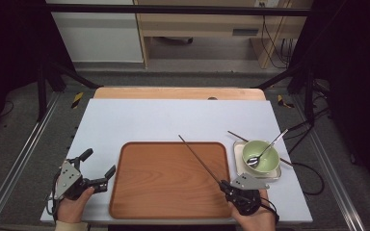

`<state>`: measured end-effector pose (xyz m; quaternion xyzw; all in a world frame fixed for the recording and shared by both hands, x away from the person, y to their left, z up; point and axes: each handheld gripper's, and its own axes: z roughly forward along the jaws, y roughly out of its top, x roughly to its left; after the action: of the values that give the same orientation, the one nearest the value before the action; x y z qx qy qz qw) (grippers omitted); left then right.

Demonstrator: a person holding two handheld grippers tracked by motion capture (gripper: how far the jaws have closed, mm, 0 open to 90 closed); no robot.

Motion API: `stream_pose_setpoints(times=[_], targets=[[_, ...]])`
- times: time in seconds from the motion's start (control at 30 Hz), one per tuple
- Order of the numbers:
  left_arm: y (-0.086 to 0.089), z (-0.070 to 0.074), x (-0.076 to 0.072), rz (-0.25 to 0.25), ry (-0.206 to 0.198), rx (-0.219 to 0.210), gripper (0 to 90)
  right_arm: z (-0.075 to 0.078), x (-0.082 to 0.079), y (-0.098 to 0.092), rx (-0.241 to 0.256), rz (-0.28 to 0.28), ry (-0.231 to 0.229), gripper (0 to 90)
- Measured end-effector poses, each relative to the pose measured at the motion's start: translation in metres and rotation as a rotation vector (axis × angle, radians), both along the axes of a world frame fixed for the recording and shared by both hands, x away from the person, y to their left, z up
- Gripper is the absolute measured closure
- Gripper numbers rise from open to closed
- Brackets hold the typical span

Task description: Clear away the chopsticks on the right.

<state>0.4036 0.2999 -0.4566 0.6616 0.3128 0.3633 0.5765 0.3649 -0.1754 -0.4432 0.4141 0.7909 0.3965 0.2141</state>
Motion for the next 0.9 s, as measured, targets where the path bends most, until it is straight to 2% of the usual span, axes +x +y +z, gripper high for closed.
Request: stream_pose_setpoints(times=[0.2,0.37,0.43,0.6,0.7,0.83,0.9], targets=[[-0.002,0.0,0.0,-0.005,-0.002,0.008,2.5,0.0,0.0,-0.001,-0.004,0.002,0.005,84.6],[-0.003,0.0,-0.001,-0.006,0.002,-0.001,2.5,0.001,-0.002,-0.002,0.024,-0.006,0.022,84.6],[-0.003,0.0,0.0,-0.009,0.004,0.003,2.5,0.0,-0.003,-0.004,0.018,-0.001,0.015,84.6],[-0.003,0.0,0.0,-0.008,0.005,0.007,2.5,-0.004,-0.004,-0.002,0.002,-0.013,0.046,84.6],[-0.003,0.0,0.0,-0.006,0.005,0.006,2.5,-0.006,-0.005,-0.003,-0.013,-0.019,0.05,84.6],[-0.004,0.0,-0.001,-0.007,0.002,0.012,2.5,-0.01,-0.006,-0.004,0.002,-0.053,0.09,84.6],[-0.003,0.0,-0.001,-0.004,0.002,0.011,2.6,-0.011,-0.006,-0.005,0.003,-0.064,0.094,84.6]])
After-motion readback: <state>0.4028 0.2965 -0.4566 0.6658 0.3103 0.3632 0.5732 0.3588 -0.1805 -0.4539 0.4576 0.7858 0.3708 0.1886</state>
